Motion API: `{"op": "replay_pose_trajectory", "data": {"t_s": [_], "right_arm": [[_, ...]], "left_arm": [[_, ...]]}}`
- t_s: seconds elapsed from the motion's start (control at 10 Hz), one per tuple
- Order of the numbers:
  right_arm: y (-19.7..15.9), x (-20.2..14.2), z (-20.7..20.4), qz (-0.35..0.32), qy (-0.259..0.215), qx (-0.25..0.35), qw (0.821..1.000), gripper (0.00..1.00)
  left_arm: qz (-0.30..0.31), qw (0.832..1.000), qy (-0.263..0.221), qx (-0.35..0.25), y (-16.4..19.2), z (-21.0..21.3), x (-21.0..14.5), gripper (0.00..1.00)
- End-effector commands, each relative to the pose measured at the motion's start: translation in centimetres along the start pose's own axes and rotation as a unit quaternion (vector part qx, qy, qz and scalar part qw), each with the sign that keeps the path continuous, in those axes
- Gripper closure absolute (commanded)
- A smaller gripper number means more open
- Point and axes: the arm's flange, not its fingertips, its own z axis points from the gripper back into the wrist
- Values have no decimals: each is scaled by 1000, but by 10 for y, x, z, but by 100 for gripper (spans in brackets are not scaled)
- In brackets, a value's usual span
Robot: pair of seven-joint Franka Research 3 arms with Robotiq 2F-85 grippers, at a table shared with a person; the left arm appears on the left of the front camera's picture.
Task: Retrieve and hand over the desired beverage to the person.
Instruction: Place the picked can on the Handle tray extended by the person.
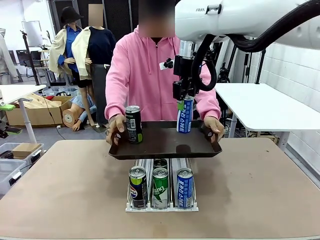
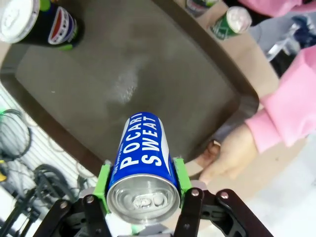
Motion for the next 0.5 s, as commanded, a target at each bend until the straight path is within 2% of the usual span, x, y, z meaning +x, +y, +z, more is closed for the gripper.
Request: {"op": "replay_pose_trajectory", "data": {"t_s": [0.0, 0.4], "right_arm": [[-5, 18, 6, 0, 13, 6, 1000, 81], [-14, 30, -10, 4, 25, 11, 1000, 81]], "left_arm": [[0, 1000, -5, 7, -1, -2, -3, 0], [0, 1000, -5, 7, -1, -2, -3, 0]]}}
